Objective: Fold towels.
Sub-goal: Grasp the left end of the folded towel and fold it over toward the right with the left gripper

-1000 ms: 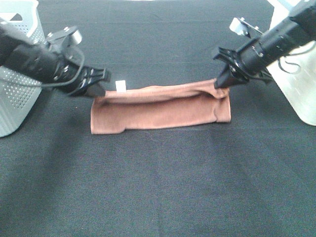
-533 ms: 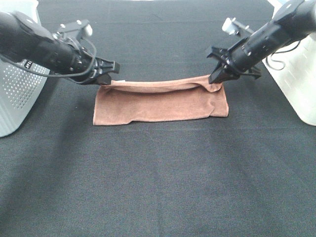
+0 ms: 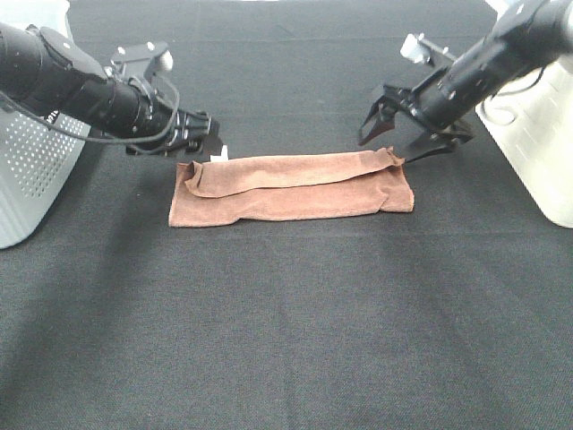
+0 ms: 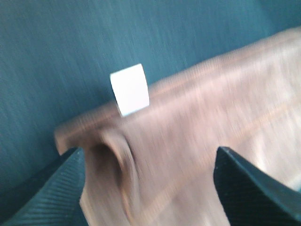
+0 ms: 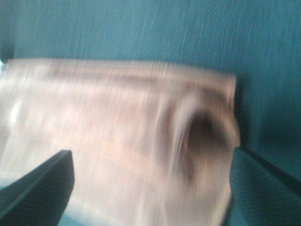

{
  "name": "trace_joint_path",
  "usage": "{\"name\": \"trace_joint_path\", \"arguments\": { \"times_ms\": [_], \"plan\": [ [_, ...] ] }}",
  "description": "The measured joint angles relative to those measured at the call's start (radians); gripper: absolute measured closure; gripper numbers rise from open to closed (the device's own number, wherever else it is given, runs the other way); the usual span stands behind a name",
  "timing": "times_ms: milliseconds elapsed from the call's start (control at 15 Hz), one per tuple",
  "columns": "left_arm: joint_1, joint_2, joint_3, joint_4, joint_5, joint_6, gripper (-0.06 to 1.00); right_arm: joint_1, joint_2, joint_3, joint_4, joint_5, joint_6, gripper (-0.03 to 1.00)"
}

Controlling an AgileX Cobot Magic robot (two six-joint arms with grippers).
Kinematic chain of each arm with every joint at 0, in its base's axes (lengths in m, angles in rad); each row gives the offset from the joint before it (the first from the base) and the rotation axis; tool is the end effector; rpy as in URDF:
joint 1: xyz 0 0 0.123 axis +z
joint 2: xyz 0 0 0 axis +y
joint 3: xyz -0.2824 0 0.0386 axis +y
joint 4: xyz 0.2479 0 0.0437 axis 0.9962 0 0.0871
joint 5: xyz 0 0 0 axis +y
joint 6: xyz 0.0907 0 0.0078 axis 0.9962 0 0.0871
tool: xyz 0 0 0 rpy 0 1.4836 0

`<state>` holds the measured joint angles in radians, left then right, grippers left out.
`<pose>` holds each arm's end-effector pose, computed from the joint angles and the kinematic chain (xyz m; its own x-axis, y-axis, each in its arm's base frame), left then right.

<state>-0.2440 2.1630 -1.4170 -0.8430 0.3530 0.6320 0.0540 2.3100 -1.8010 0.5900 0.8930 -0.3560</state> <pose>0.4368 -0.1331 0.1307 -0.8169 0.0258 -0.5763 0.2476 0.9180 -0.3098 0.4815 0.0656 0.1459 -0.9461 -0.0137 -0.3236 -0.1570 0.8933 0.4212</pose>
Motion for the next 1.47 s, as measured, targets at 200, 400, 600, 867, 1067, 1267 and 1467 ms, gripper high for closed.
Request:
{"name": "trace_joint_path", "arguments": {
  "times_ms": [200,400,600,867,1067,1267,1467],
  "plan": [
    [0.031,0.0,0.0,0.142,0.08,-0.226,0.21,0.0,-0.018,-0.002,-0.117,0.091,0.11,0.11],
    [0.047,0.0,0.0,0.23,0.108,-0.392,0.21,0.0,-0.018,-0.002,-0.175,0.123,0.147,0.11],
    [0.047,0.035,-0.009,0.222,0.097,-0.407,0.21,0.0,-0.018,-0.002,-0.177,0.123,0.148,0.11],
    [0.047,0.108,-0.091,0.154,0.161,-0.41,0.21,0.0,-0.018,-0.002,-0.177,0.122,0.148,0.11],
    [0.047,0.167,-0.187,0.127,0.258,-0.41,0.42,0.0,-0.018,-0.002,-0.177,0.122,0.148,0.11],
    [0.047,0.177,-0.19,0.128,0.282,-0.41,0.79,0.0,-0.018,-0.002,-0.177,0.122,0.149,0.11],
    [0.047,0.174,-0.194,0.19,0.285,-0.41,0.92,0.0,-0.018,-0.002,-0.177,0.122,0.151,0.11]
  ]
}}
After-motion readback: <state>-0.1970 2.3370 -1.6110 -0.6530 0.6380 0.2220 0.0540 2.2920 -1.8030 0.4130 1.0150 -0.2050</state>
